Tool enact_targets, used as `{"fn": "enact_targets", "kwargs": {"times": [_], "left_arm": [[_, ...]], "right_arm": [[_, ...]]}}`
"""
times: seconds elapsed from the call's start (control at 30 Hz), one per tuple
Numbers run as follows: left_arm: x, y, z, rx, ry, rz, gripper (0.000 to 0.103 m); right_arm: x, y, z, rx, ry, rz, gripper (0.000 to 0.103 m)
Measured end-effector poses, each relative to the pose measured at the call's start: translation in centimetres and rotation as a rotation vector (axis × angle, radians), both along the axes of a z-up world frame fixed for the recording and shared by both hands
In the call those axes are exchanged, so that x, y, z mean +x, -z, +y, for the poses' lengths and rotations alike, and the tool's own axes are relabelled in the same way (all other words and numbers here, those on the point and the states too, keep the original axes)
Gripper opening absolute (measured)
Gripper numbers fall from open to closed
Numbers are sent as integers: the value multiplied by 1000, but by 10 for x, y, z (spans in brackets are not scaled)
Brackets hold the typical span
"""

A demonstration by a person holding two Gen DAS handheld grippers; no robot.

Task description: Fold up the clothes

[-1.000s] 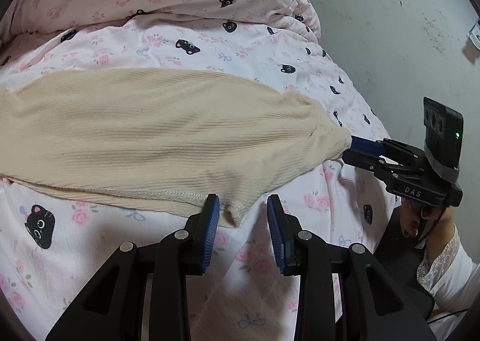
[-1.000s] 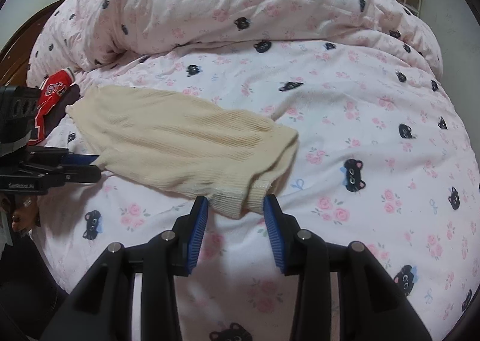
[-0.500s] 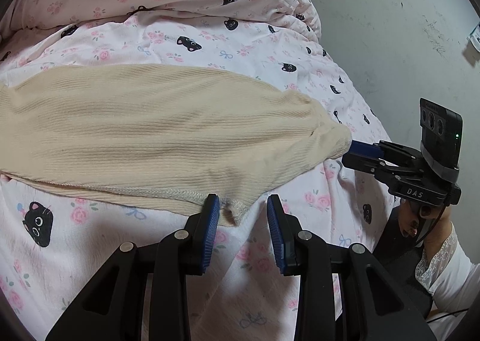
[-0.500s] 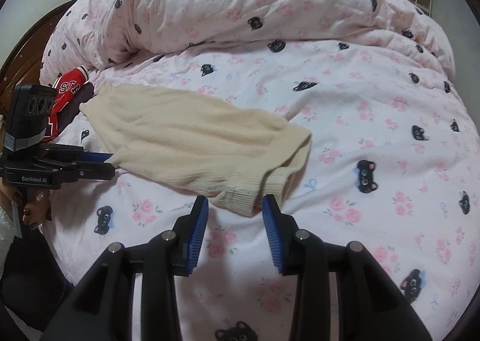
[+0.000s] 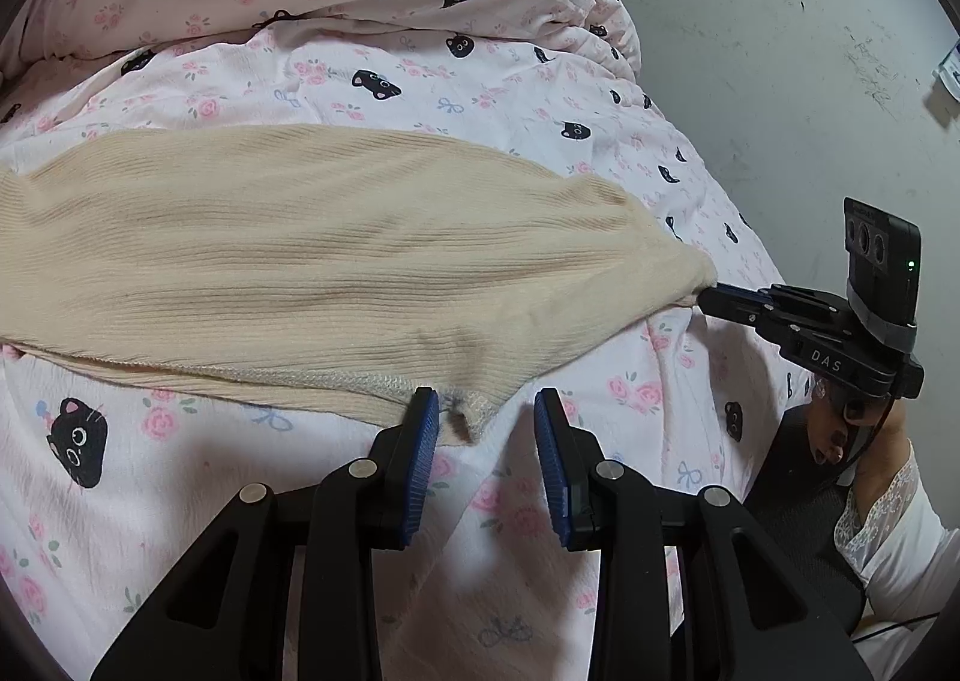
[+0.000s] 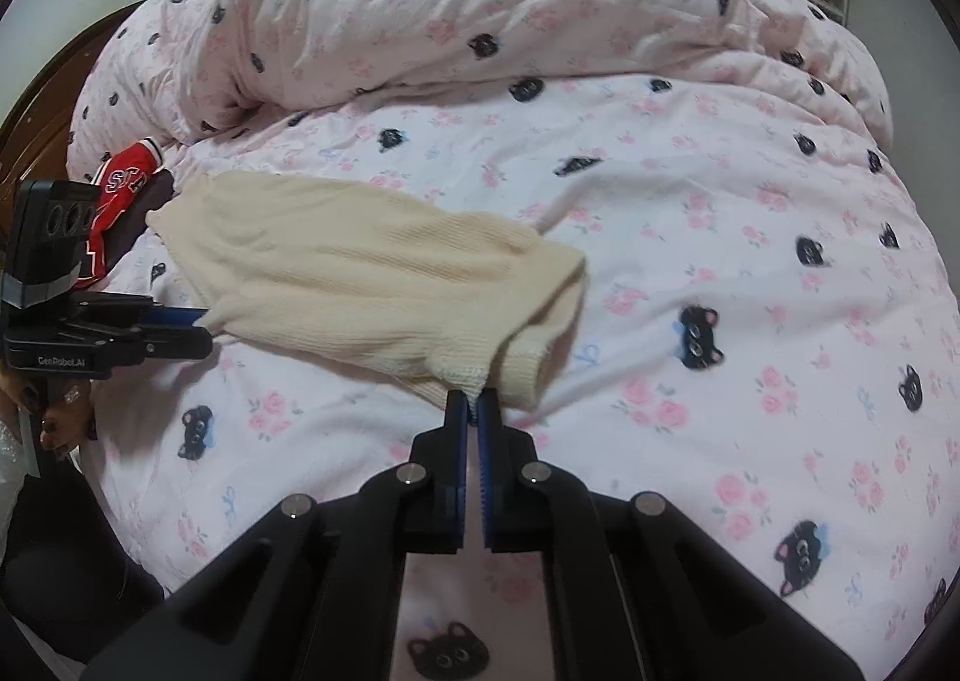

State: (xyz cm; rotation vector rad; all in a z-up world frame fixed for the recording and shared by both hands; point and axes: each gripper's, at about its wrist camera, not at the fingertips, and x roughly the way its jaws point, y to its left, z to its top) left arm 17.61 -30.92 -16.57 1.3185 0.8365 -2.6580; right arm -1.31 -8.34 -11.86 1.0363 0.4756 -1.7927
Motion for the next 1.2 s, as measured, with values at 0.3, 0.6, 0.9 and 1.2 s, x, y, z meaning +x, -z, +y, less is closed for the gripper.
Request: {"fn": "enact_targets", "kwargs": {"times": [0.3, 0.6, 0.9, 1.2], "left_arm": [[-1, 1, 0, 7, 6, -8, 29], [25, -32, -23, -20, -95, 89, 29], [104, -37, -120, 28, -654, 161, 41], [127, -11, -148, 54, -846, 105, 41]], "right_arm": [[-3, 18, 3, 113, 19, -12, 1], [-9, -9, 7, -49, 81, 35, 8], [14, -16, -10, -119, 4, 64, 45], [44, -14, -31, -139, -104, 55, 46]]}}
